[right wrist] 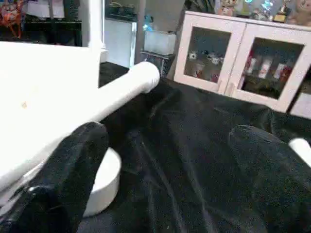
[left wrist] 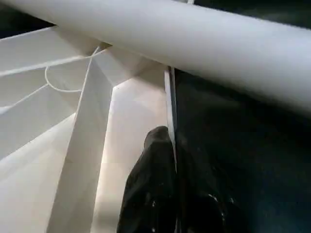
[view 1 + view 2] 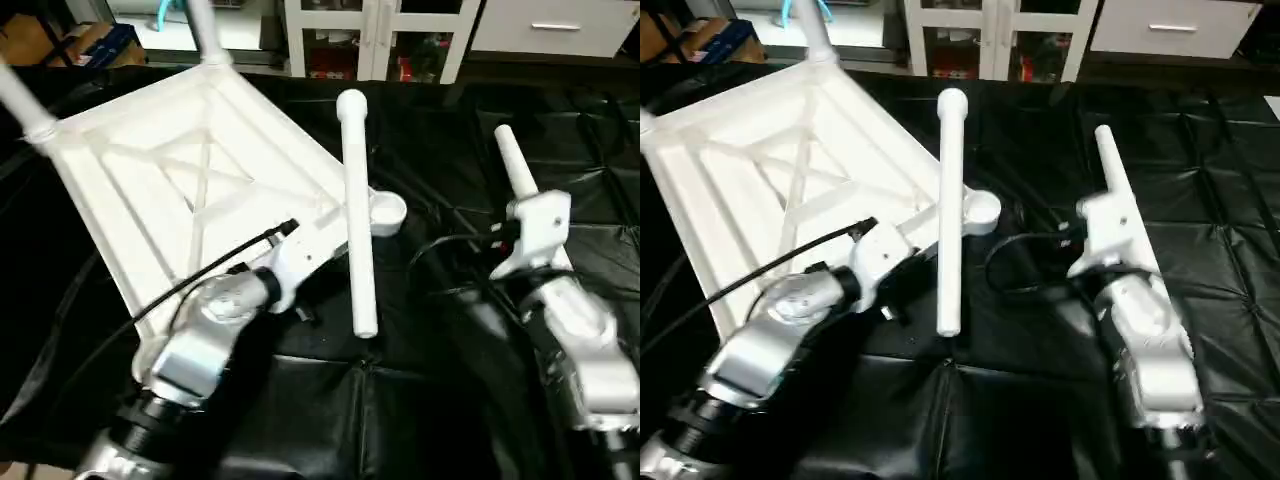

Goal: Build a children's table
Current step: Insert table leg to table base

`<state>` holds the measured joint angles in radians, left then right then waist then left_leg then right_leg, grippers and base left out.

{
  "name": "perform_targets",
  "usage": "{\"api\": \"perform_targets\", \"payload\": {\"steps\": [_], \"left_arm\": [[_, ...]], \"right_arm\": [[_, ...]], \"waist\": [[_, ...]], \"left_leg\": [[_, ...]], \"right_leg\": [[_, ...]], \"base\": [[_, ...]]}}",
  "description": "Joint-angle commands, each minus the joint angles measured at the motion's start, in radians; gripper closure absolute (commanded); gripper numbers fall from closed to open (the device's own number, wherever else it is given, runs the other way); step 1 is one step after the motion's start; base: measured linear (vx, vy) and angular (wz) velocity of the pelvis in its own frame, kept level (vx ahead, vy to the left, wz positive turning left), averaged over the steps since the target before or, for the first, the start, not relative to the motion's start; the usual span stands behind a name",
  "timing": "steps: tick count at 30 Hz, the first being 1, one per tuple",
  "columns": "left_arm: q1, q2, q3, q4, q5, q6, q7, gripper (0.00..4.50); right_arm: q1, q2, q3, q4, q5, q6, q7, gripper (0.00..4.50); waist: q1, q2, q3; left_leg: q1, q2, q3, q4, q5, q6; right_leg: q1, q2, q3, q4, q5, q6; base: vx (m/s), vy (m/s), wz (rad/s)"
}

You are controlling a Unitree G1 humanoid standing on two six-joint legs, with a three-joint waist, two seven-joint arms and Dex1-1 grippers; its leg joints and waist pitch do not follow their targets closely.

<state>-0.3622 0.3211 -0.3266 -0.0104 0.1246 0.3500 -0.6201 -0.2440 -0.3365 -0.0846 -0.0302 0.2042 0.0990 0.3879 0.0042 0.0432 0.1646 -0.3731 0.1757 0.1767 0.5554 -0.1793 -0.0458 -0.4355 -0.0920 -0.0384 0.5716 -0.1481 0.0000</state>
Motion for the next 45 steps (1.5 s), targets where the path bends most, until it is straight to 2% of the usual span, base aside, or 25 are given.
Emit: {"api": "perform_targets", "payload": {"steps": [1, 3, 4, 5, 7, 11, 14, 19, 21, 24, 27, 29, 30, 31, 32, 33, 34, 35, 37, 38, 40, 41, 42, 43, 45], "left_arm": [[0.058, 0.036, -0.048, 0.039, -0.022, -0.039, -0.098, 3.93], [0.067, 0.057, -0.037, 0.036, -0.046, -0.067, -0.133, 3.9], [0.07, 0.073, -0.037, 0.034, -0.052, -0.073, -0.152, 3.78], [0.072, 0.085, -0.038, 0.034, -0.057, -0.084, -0.17, 3.62], [0.073, 0.112, -0.035, 0.04, -0.064, -0.108, -0.197, 3.5], [0.056, 0.131, -0.013, 0.077, -0.058, -0.164, -0.196, 3.16], [0.035, 0.131, 0.006, 0.109, -0.041, -0.2, -0.164, 3.05], [0.014, 0.119, 0.04, 0.126, -0.073, -0.205, -0.158, 3.05], [0.008, 0.111, 0.067, 0.111, -0.128, -0.175, -0.192, 2.7], [0.01, 0.113, 0.083, 0.101, -0.172, -0.177, -0.224, 2.58], [0.007, 0.111, 0.093, 0.105, -0.176, -0.198, -0.213, 2.29], [0.007, 0.123, 0.108, 0.099, -0.214, -0.182, -0.249, 2.29], [0.007, 0.126, 0.124, 0.092, -0.239, -0.168, -0.262, 2.29], [0.006, 0.126, 0.129, 0.09, -0.247, -0.16, -0.266, 2.29], [0.006, 0.126, 0.129, 0.09, -0.247, -0.16, -0.266, 2.29], [-0.001, 0.122, 0.155, 0.082, -0.264, -0.146, -0.253, 2.29], [-0.002, 0.122, 0.156, 0.082, -0.264, -0.146, -0.252, 2.29], [-0.003, 0.121, 0.16, 0.081, -0.268, -0.143, -0.25, 2.29], [-0.012, 0.124, 0.17, 0.087, -0.27, -0.14, -0.24, 2.29], [-0.012, 0.124, 0.17, 0.087, -0.27, -0.14, -0.24, 2.29], [-0.015, 0.128, 0.169, 0.09, -0.271, -0.142, -0.242, 2.29], [-0.016, 0.131, 0.167, 0.091, -0.272, -0.141, -0.243, 2.29], [-0.017, 0.13, 0.167, 0.091, -0.272, -0.139, -0.245, 2.29], [-0.017, 0.13, 0.167, 0.091, -0.272, -0.139, -0.245, 2.29], [-0.016, 0.129, 0.161, 0.087, -0.268, -0.135, -0.249, 2.29]], "right_arm": [[-0.012, -0.019, -0.005, 0.0, 0.006, 0.009, 0.019, 0.0], [-0.02, -0.034, -0.005, 0.008, 0.01, 0.011, 0.032, 0.0], [-0.023, -0.04, -0.005, 0.012, 0.01, 0.01, 0.039, 0.0], [-0.026, -0.045, -0.005, 0.013, 0.013, 0.013, 0.047, 0.0], [-0.033, -0.058, -0.003, 0.016, 0.015, 0.019, 0.069, 0.0], [-0.051, -0.087, 0.006, 0.029, 0.015, 0.02, 0.116, 0.0], [-0.062, -0.092, 0.01, 0.027, 0.02, 0.029, 0.128, 0.0], [-0.064, -0.091, 0.021, 0.022, 0.01, 0.027, 0.136, 0.0], [-0.061, -0.091, 0.026, 0.024, 0.003, 0.022, 0.141, 0.0], [-0.057, -0.092, 0.028, 0.02, 0.001, 0.024, 0.146, 0.0], [-0.057, -0.097, 0.031, 0.018, 0.004, 0.033, 0.154, 0.0], [-0.072, -0.108, 0.028, 0.012, 0.027, 0.094, 0.167, 0.0], [-0.097, -0.106, 0.016, 0.004, 0.06, 0.165, 0.162, 0.0], [-0.104, -0.105, 0.012, 0.002, 0.067, 0.183, 0.16, 0.0], [-0.104, -0.105, 0.012, 0.002, 0.067, 0.183, 0.16, 0.0], [-0.15, -0.089, -0.007, -0.013, 0.136, 0.304, 0.145, 0.0], [-0.152, -0.088, -0.008, -0.014, 0.14, 0.309, 0.144, 0.0], [-0.158, -0.084, -0.012, -0.017, 0.153, 0.328, 0.144, 0.0], [-0.201, -0.056, -0.023, -0.021, 0.202, 0.435, 0.114, 0.0], [-0.201, -0.056, -0.023, -0.021, 0.202, 0.435, 0.114, 0.0], [-0.24, -0.029, -0.027, -0.013, 0.235, 0.5, 0.094, 0.0], [-0.282, -0.007, -0.029, 0.004, 0.253, 0.547, 0.073, 0.0], [-0.321, 0.01, -0.033, 0.025, 0.262, 0.598, 0.05, 0.0], [-0.321, 0.01, -0.033, 0.025, 0.262, 0.598, 0.05, 0.0], [-0.396, 0.035, -0.039, 0.085, 0.264, 0.674, 0.012, 0.0]], "waist": [[0.003, -0.029, -0.07], [0.007, -0.025, -0.072], [0.008, -0.024, -0.071], [0.006, -0.033, -0.072], [0.008, -0.026, -0.072], [0.006, -0.033, -0.072], [0.005, -0.037, -0.071], [0.006, -0.038, -0.07], [0.006, -0.038, -0.07], [0.006, -0.038, -0.072], [0.006, -0.036, -0.08], [0.007, -0.034, -0.087], [0.007, -0.036, -0.088], [0.006, -0.036, -0.09], [0.005, -0.037, -0.089], [0.004, -0.039, -0.089], [0.004, -0.041, -0.09], [0.006, -0.039, -0.088], [0.008, -0.037, -0.089], [0.009, -0.036, -0.089], [0.01, -0.035, -0.091], [0.01, -0.033, -0.093], [0.008, -0.037, -0.095], [0.007, -0.037, -0.094], [0.01, -0.034, -0.092]], "left_leg": [[0.001, 0.032, -0.003, -0.052, -0.143, 0.124], [0.01, 0.034, 0.001, -0.049, -0.136, 0.125], [0.01, 0.034, 0.001, -0.05, -0.137, 0.126], [0.004, 0.034, 0.0, -0.049, -0.133, 0.125], [0.007, 0.035, -0.001, -0.05, -0.136, 0.124], [0.005, 0.034, 0.001, -0.049, -0.143, 0.121], [0.004, 0.034, 0.001, -0.05, -0.167, 0.113], [0.004, 0.035, 0.0, -0.053, -0.191, 0.085], [0.005, 0.035, 0.0, -0.053, -0.195, 0.08], [0.003, 0.034, -0.001, -0.052, -0.179, 0.08], [0.005, 0.035, 0.001, -0.044, -0.114, 0.112], [0.004, 0.034, 0.001, -0.038, -0.056, 0.137], [0.003, 0.033, 0.001, -0.035, -0.023, 0.155], [0.0, 0.033, 0.001, -0.033, -0.004, 0.17], [0.0, 0.033, 0.002, -0.032, -0.003, 0.175], [0.001, 0.032, 0.003, -0.031, -0.002, 0.182], [0.002, 0.031, 0.003, -0.031, -0.003, 0.185], [0.003, 0.034, 0.004, -0.031, -0.008, 0.185], [0.006, 0.035, 0.004, -0.031, -0.009, 0.178], [0.007, 0.037, 0.003, -0.031, -0.006, 0.171], [0.008, 0.036, 0.004, -0.031, -0.007, 0.16], [0.01, 0.035, 0.005, -0.03, -0.004, 0.153], [0.008, 0.034, 0.004, -0.03, 0.005, 0.147], [0.007, 0.033, 0.004, -0.03, 0.005, 0.142], [0.009, 0.033, 0.006, -0.031, -0.021, 0.117]], "right_leg": [[0.053, -0.036, 0.031, -0.064, -0.287, -0.204], [0.047, -0.033, 0.034, -0.059, -0.245, -0.221], [0.047, -0.032, 0.033, -0.058, -0.239, -0.226], [0.052, -0.032, 0.033, -0.053, -0.224, -0.231], [0.05, -0.034, 0.033, -0.051, -0.224, -0.231], [0.053, -0.035, 0.035, -0.05, -0.209, -0.236], [0.053, -0.037, 0.035, -0.055, -0.25, -0.225], [0.051, -0.038, 0.035, -0.06, -0.318, -0.204], [0.049, -0.038, 0.035, -0.06, -0.321, -0.205], [0.051, -0.038, 0.035, -0.056, -0.296, -0.214], [0.051, -0.034, 0.035, -0.044, -0.173, -0.247], [0.057, -0.031, 0.034, -0.03, -0.08, -0.277], [0.059, -0.029, 0.033, -0.024, -0.027, -0.295], [0.06, -0.029, 0.032, -0.02, 0.0, -0.306], [0.06, -0.029, 0.032, -0.02, 0.003, -0.309], [0.062, -0.03, 0.033, -0.021, -0.002, -0.313], [0.063, -0.031, 0.033, -0.02, -0.007, -0.316], [0.061, -0.032, 0.033, -0.022, -0.028, -0.315], [0.059, -0.032, 0.033, -0.021, -0.046, -0.31], [0.057, -0.031, 0.032, -0.021, -0.054, -0.306], [0.057, -0.031, 0.032, -0.02, -0.052, -0.305], [0.057, -0.03, 0.033, -0.019, -0.048, -0.307], [0.058, -0.029, 0.032, -0.016, -0.039, -0.309], [0.057, -0.029, 0.032, -0.015, -0.041, -0.309], [0.056, -0.03, 0.034, -0.018, -0.069, -0.304]], "base": [[0.0, 0.0, 0.0], [0.0, 0.0, 0.0], [0.0, 0.0, 0.0], [0.0, 0.0, 0.0], [0.0, 0.0, 0.0], [0.0, 0.0, 0.0], [0.0, 0.0, 0.0], [0.0, 0.0, 0.0], [0.0, 0.0, 0.0], [0.0, 0.0, 0.0], [0.0, 0.0, 0.0], [0.0, 0.0, 0.0], [0.0, 0.0, 0.0], [0.0, 0.0, 0.0], [0.0, 0.0, 0.0], [0.0, 0.0, 0.0], [0.0, 0.0, 0.0], [0.0, 0.0, 0.0], [0.0, 0.0, 0.0], [0.0, 0.0, 0.0], [0.0, 0.0, 0.0], [0.0, 0.0, 0.0], [0.0, 0.0, 0.0], [0.0, 0.0, 0.0], [0.0, 0.0, 0.0]]}}
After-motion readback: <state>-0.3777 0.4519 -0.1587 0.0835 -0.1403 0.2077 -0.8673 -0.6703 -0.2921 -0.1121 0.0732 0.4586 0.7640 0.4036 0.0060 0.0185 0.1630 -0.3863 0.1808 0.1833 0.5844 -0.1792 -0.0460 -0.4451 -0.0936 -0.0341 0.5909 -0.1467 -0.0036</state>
